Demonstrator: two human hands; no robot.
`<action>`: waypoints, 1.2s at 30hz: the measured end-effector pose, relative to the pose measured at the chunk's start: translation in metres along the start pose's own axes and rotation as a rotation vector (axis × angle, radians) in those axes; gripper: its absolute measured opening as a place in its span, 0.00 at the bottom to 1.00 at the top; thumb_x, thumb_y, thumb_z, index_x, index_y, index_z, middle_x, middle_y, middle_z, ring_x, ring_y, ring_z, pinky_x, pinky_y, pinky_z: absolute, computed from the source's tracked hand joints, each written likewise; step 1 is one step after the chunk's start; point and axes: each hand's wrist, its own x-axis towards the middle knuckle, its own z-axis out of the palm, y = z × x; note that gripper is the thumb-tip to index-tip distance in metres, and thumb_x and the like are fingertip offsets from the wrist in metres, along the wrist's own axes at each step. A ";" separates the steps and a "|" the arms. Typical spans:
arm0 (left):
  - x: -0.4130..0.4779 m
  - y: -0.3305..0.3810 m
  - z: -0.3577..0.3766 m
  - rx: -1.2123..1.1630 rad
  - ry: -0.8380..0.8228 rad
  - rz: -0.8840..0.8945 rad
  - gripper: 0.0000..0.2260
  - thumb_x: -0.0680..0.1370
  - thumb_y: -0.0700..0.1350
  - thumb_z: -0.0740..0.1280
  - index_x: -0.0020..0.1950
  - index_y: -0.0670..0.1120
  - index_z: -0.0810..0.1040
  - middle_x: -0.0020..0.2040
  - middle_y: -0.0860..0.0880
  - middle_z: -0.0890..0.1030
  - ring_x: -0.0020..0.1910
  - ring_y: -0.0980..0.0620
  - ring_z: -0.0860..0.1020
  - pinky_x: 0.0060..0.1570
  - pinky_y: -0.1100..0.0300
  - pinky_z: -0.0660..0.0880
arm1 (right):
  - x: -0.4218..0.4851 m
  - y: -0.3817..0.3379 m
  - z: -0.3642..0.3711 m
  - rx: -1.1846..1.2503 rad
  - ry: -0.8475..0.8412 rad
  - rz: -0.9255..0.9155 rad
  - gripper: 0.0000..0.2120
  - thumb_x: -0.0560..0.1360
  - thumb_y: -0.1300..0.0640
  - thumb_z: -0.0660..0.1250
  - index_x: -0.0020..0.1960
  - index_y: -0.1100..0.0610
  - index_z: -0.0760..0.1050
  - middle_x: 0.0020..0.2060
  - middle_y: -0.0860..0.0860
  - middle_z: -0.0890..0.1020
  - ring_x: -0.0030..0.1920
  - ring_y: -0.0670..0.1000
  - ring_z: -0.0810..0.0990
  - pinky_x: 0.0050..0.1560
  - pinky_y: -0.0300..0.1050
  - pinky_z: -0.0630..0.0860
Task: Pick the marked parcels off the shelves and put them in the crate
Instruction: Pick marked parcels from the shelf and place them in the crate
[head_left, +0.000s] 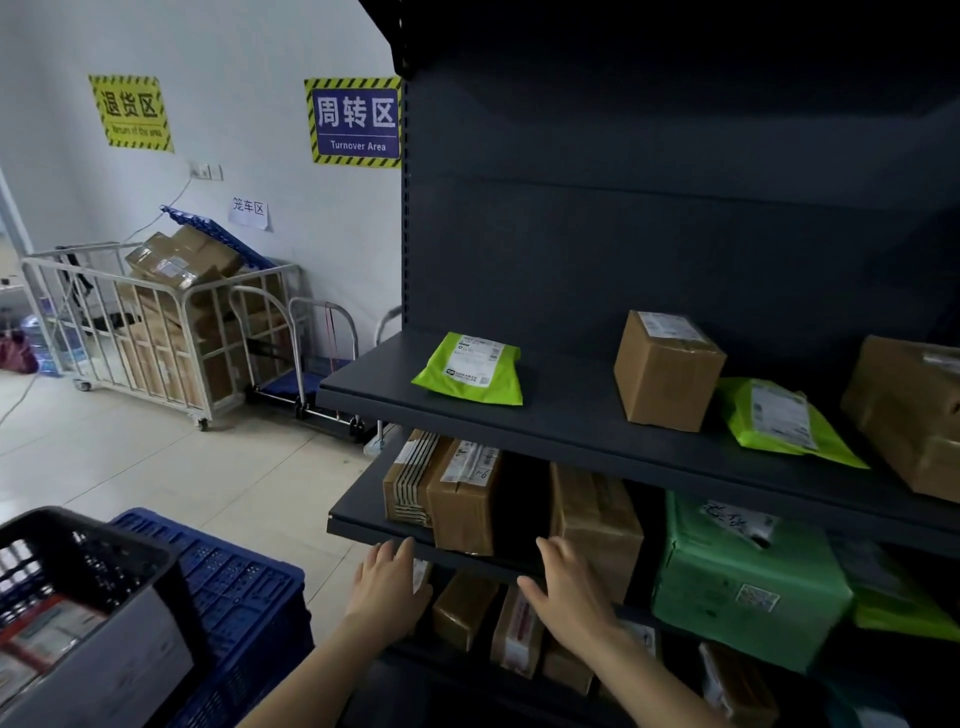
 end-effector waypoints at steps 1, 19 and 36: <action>0.005 -0.002 0.000 -0.003 0.000 -0.001 0.32 0.77 0.55 0.62 0.77 0.46 0.53 0.75 0.47 0.60 0.75 0.47 0.56 0.72 0.53 0.57 | 0.003 -0.002 0.002 0.011 0.002 0.005 0.29 0.79 0.45 0.56 0.76 0.55 0.54 0.75 0.51 0.58 0.73 0.51 0.59 0.70 0.44 0.63; 0.134 -0.089 -0.019 -0.238 -0.086 0.029 0.29 0.78 0.52 0.62 0.75 0.44 0.56 0.73 0.45 0.65 0.73 0.45 0.62 0.68 0.53 0.63 | 0.101 -0.092 0.057 -0.016 0.302 0.339 0.34 0.77 0.42 0.58 0.76 0.56 0.51 0.75 0.55 0.55 0.75 0.53 0.56 0.72 0.43 0.60; 0.210 -0.083 0.008 -0.914 -0.328 -0.180 0.24 0.79 0.52 0.61 0.72 0.41 0.65 0.62 0.42 0.77 0.60 0.43 0.76 0.63 0.47 0.72 | 0.160 -0.107 0.079 -0.122 0.299 0.616 0.49 0.62 0.26 0.60 0.72 0.55 0.56 0.64 0.57 0.68 0.60 0.56 0.69 0.56 0.46 0.72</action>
